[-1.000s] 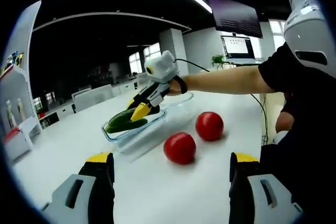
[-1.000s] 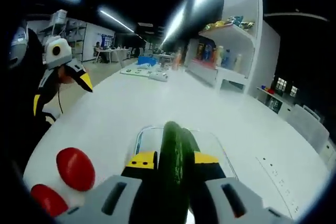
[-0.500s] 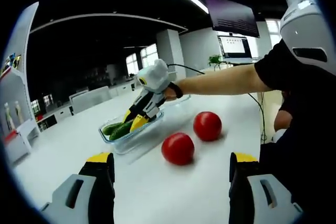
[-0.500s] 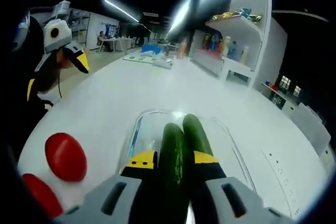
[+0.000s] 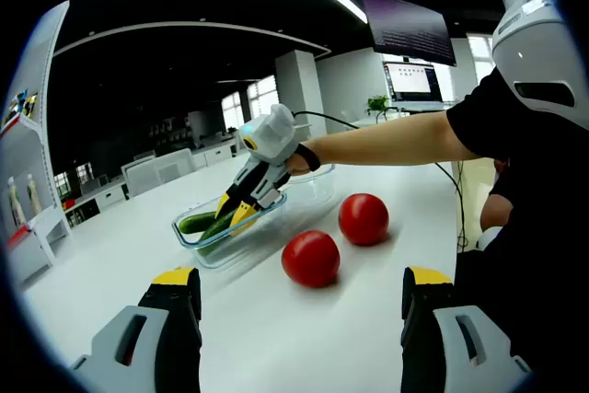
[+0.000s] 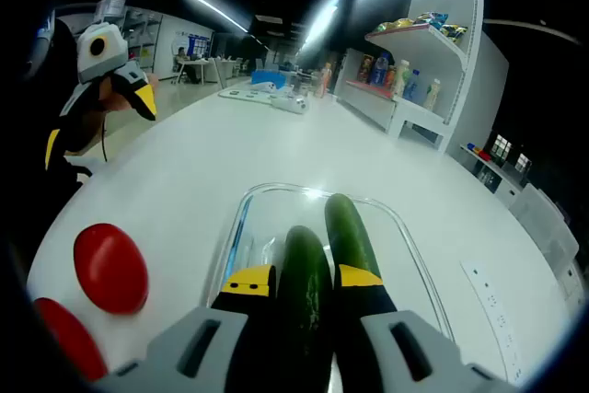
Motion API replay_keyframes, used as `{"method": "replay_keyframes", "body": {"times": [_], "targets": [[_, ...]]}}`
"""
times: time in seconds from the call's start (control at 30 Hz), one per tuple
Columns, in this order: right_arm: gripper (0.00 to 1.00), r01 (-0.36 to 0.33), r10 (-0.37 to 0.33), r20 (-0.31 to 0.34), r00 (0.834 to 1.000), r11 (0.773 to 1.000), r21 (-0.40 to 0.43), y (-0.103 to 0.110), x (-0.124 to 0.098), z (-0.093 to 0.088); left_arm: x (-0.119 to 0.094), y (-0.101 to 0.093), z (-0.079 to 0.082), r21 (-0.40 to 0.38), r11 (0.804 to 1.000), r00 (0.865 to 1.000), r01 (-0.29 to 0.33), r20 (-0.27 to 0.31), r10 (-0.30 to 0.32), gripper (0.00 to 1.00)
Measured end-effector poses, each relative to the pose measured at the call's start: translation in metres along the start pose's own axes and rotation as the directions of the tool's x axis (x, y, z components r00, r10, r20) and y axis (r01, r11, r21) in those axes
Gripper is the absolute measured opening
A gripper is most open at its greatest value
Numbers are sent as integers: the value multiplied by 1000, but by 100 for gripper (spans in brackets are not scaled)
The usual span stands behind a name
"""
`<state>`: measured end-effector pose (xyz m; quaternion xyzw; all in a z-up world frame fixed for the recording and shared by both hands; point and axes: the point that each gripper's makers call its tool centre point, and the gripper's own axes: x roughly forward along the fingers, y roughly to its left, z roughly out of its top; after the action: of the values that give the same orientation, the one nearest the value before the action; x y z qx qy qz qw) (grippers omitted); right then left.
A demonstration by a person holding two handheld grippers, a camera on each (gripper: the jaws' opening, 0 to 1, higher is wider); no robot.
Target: Sort the scattered tomatoes and cucumbers on the table and place them into their respective storage containers
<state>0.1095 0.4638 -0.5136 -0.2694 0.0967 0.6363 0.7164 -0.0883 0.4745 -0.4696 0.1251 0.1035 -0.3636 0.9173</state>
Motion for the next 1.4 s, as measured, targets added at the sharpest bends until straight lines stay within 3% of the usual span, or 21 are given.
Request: {"method": "replay_keyframes", "body": {"times": [0.5,0.53,0.6,0.63,0.7,0.87,1.2,1.4], "targets": [[19,13,-13,-9,1000,999,47,-1,0,-2,-2,-3,-1,-2,1000,1000,0,0,0,89],[15,17,-17,-11,1000,999,49,-1,0,-2,-2,-3,-1,-2,1000,1000,0,-1,0,89],[4,84,-85,-33,996,996,-39,-11,-1,-7,-2,-3,-2,-1,1000,1000,0,-2,0,89],[6,90,-91,-21,996,995,-52,-12,2,-8,-2,-3,-2,-2,1000,1000,0,-2,0,89],[10,58,-58,-27,998,998,20,-6,3,-12,-2,-3,-2,-5,1000,1000,-1,0,1,89],[11,69,-69,-33,997,998,8,-11,4,-13,-3,-3,-3,-6,1000,1000,-2,-1,2,89],[17,114,-116,32,993,992,60,-16,-7,-4,-4,-2,-1,-5,1000,1000,-5,5,5,89],[23,191,-215,137,967,966,174,-18,-39,16,-6,-1,-1,-4,1000,1000,-12,8,12,89]]}}
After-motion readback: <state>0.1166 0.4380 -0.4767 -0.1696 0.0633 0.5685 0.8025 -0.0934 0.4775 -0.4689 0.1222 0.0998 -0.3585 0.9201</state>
